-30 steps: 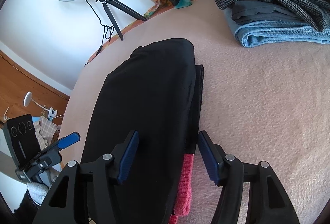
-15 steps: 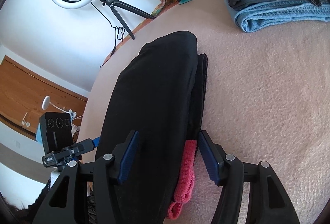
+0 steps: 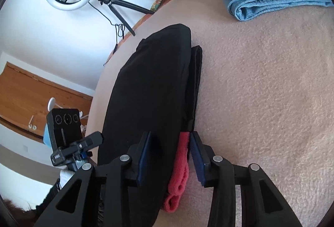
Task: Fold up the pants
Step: 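Lift the bundle with both grippers and carry it toward the clothes stack, then lower the trousers onto the clothes stack and open both grippers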
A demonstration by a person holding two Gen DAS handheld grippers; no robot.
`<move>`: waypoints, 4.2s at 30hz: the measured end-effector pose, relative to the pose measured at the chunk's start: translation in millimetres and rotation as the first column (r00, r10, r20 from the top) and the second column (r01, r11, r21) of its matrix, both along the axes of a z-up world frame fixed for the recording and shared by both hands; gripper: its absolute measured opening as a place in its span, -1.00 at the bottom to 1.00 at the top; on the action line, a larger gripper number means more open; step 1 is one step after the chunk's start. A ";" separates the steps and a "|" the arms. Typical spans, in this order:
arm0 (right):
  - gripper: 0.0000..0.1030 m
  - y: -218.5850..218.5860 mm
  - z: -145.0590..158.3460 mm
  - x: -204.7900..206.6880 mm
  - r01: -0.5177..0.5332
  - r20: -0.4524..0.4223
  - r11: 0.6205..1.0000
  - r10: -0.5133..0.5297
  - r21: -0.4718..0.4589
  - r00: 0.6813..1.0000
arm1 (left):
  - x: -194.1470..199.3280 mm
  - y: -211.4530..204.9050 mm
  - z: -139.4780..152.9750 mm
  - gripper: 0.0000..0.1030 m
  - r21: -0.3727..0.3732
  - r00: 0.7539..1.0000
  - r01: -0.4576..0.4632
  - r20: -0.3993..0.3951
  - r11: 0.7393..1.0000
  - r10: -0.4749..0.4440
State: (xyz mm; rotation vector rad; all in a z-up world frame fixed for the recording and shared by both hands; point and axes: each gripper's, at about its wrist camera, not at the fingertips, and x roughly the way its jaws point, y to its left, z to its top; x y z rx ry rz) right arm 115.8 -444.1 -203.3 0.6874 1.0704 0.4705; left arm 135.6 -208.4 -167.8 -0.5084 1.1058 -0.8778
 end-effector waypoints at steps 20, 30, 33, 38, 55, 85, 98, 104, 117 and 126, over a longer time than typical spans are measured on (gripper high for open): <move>-0.66 37.2 29.8 5.4 0.047 0.144 0.994 -0.032 -0.101 0.989 | -6.0 -0.2 6.9 -0.08 0.005 0.998 -0.007 0.062 1.000 0.007; -0.70 71.1 85.7 -21.9 0.047 0.309 0.951 0.053 -0.305 0.950 | -21.6 -0.6 47.8 -0.15 0.004 0.980 0.003 0.201 1.000 -0.004; -0.70 68.5 98.9 -25.1 0.065 0.335 0.952 0.041 -0.299 0.941 | -22.9 -4.2 62.5 -0.15 0.001 0.971 0.010 0.240 1.000 -0.010; -0.70 65.8 123.1 -30.3 0.099 0.378 0.937 0.037 -0.335 0.925 | -18.0 -16.1 84.6 -0.15 -0.015 0.963 0.014 0.268 1.000 -0.010; -0.70 -22.4 170.0 -36.4 0.265 0.457 0.898 -0.083 -0.351 0.886 | 24.7 -127.8 156.0 -0.15 0.014 0.909 0.141 0.395 0.990 -0.135; -0.70 -203.8 190.0 111.0 0.373 0.511 0.855 -0.154 -0.360 0.846 | 157.4 -297.4 163.5 -0.15 0.093 0.879 0.140 0.446 0.986 -0.167; -0.37 -254.0 112.4 101.3 0.440 0.364 0.818 -0.308 -0.371 0.879 | 169.6 -312.4 121.1 -0.12 0.216 0.903 0.103 0.389 0.971 -0.182; -0.31 -249.6 111.1 94.3 0.444 0.336 0.760 -0.310 -0.475 0.889 | 164.0 -310.0 125.8 -0.10 0.278 0.877 0.075 0.438 0.958 -0.196; 0.04 -233.3 123.9 57.9 0.511 0.339 0.692 -0.385 -0.510 0.859 | 127.2 -268.0 147.6 0.33 0.313 0.798 0.066 0.554 0.948 -0.239; 0.57 -185.2 158.1 15.6 0.547 0.409 0.674 -0.375 -0.496 0.832 | 81.3 -222.3 172.8 0.53 0.255 0.785 0.077 0.581 0.964 -0.217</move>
